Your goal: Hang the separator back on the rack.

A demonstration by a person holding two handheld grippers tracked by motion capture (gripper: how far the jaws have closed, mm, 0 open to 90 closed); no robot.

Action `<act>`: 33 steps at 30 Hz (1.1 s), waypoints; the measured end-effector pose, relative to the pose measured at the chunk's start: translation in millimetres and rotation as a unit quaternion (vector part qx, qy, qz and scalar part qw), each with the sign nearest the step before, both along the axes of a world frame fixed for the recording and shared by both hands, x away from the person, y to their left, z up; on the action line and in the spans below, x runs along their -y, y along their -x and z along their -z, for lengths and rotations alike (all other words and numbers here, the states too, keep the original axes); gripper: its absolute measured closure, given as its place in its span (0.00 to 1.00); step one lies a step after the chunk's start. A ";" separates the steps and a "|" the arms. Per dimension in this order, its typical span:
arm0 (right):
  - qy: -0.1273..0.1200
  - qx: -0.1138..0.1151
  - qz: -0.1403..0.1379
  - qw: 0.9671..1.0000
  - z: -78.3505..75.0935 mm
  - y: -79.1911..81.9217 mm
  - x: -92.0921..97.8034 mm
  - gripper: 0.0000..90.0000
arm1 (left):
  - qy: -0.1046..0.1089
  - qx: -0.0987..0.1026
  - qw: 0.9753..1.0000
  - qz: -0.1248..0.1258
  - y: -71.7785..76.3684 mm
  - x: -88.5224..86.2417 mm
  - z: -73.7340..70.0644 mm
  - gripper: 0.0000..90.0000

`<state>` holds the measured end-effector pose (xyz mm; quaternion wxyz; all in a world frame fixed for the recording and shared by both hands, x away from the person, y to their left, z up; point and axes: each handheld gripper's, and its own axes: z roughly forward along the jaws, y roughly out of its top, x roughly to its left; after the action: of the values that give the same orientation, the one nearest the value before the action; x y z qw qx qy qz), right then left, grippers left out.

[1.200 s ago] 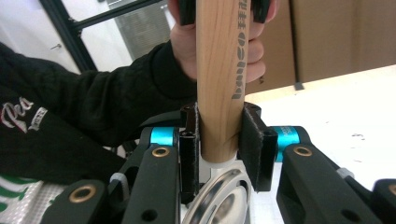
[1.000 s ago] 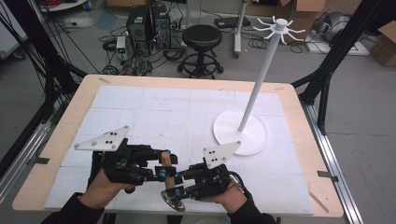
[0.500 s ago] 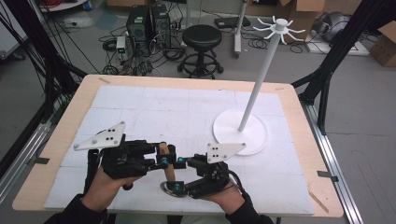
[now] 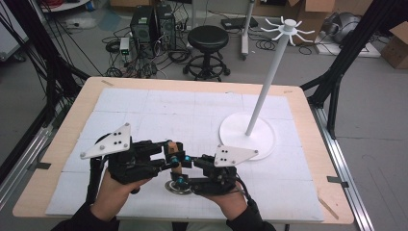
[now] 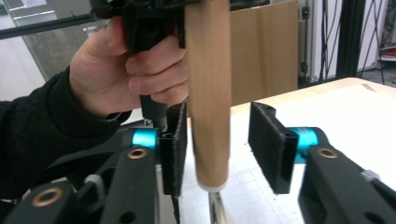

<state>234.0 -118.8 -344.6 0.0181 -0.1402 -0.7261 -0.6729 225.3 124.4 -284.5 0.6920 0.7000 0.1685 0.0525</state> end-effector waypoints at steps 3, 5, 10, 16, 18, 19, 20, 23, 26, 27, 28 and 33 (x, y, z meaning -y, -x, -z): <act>0.001 -0.001 -0.009 1.000 -0.3 0.9 1.4 0.78 | -0.001 -0.004 1.000 -0.003 -1.1 1.0 0.6 0.81; 0.004 0.004 -0.008 1.000 -0.9 1.3 1.8 0.79 | 0.000 -0.007 1.000 -0.001 -2.0 2.0 1.2 0.81; 0.015 -0.007 -0.006 1.000 -1.1 -0.3 3.8 0.80 | 0.010 -0.004 1.000 0.014 -6.3 -2.5 6.1 0.63; 0.021 -0.030 0.037 0.999 -3.0 -9.1 26.4 0.80 | 0.023 0.006 0.999 -0.038 -11.2 -30.1 14.8 0.31; 0.019 -0.031 0.055 0.998 -6.9 -12.8 38.9 0.80 | 0.021 0.007 0.999 -0.050 -13.2 -40.0 21.3 0.24; 0.018 -0.029 0.065 0.997 -9.3 -15.1 45.1 0.80 | 0.020 0.006 0.998 -0.057 -14.4 -45.1 25.3 0.23; 0.016 -0.027 0.074 0.997 -12.0 -17.7 51.6 0.80 | 0.017 0.005 0.998 -0.064 -15.7 -50.3 29.8 0.22; 0.007 -0.024 0.103 0.994 -20.5 -26.3 69.0 0.80 | 0.005 -0.002 0.996 -0.083 -18.9 -64.5 44.2 0.21; 0.014 -0.011 0.126 0.992 -31.2 -35.2 81.5 0.80 | -0.010 0.002 0.996 -0.093 -21.0 -76.7 56.6 0.21; 0.013 -0.010 0.132 0.991 -35.0 -37.9 85.1 0.80 | -0.012 0.003 0.995 -0.097 -21.7 -80.9 60.1 0.21; 0.010 -0.006 0.136 0.991 -39.2 -41.1 88.4 0.80 | -0.012 0.002 0.995 -0.102 -22.4 -84.7 63.2 0.21; 0.001 0.010 0.160 0.987 -63.9 -56.4 101.8 0.80 | -0.019 -0.005 0.992 -0.126 -26.3 -102.1 75.5 0.21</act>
<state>290.4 -220.6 -280.7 -0.0970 -0.2477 -0.6949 -0.6681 251.6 226.4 -360.0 0.6652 0.6867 0.2580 0.1392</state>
